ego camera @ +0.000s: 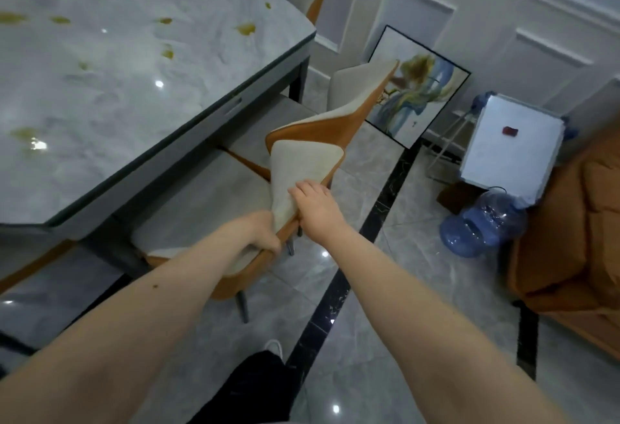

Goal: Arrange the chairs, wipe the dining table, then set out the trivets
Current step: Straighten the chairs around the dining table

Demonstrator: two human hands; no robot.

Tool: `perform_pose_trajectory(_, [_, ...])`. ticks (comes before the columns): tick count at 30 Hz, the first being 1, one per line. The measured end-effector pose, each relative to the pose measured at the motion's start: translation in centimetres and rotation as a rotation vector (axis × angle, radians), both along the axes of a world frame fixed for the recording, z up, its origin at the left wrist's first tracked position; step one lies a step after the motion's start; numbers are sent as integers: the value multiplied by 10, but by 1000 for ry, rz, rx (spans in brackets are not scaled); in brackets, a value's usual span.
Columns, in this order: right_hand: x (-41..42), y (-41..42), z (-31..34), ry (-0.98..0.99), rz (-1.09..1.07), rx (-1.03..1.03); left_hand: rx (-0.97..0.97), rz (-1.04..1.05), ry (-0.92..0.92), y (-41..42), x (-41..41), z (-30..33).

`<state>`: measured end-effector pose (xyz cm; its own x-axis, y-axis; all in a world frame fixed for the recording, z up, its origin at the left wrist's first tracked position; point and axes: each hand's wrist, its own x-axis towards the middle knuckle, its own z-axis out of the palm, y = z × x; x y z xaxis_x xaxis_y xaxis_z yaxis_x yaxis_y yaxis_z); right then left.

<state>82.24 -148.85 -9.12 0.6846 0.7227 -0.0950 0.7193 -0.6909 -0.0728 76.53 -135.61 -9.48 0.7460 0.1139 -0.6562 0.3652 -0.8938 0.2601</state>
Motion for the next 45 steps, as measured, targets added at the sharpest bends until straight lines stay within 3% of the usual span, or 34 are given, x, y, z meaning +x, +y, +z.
perform_pose_trajectory(5, [42, 6, -4, 0, 171, -139, -4, -15, 173, 3, 21, 9])
perform_pose_trajectory(11, [77, 25, -4, 65, 398, -388, -45, 67, 195, 3, 20, 6])
perform_pose_trajectory(18, [97, 31, -13, 40, 632, -363, -46, 215, 271, -1, 22, 13])
perform_pose_trajectory(23, [119, 26, -6, 133, 807, -369, -42, 357, 280, -18, 20, 21])
perform_pose_trajectory(29, [154, -4, -14, 43, 831, -220, 94, 702, 192, -47, 8, 13])
perform_pose_trajectory(31, [165, -13, -16, 14, 826, -166, 249, 772, 149, -62, 7, 10])
perform_pose_trajectory(35, [173, -20, -14, 23, 821, -130, 539, 737, 130, -79, 9, 6])
perform_pose_trajectory(45, [176, -9, -9, -21, 821, -230, 550, 677, 133, -72, 15, 11])
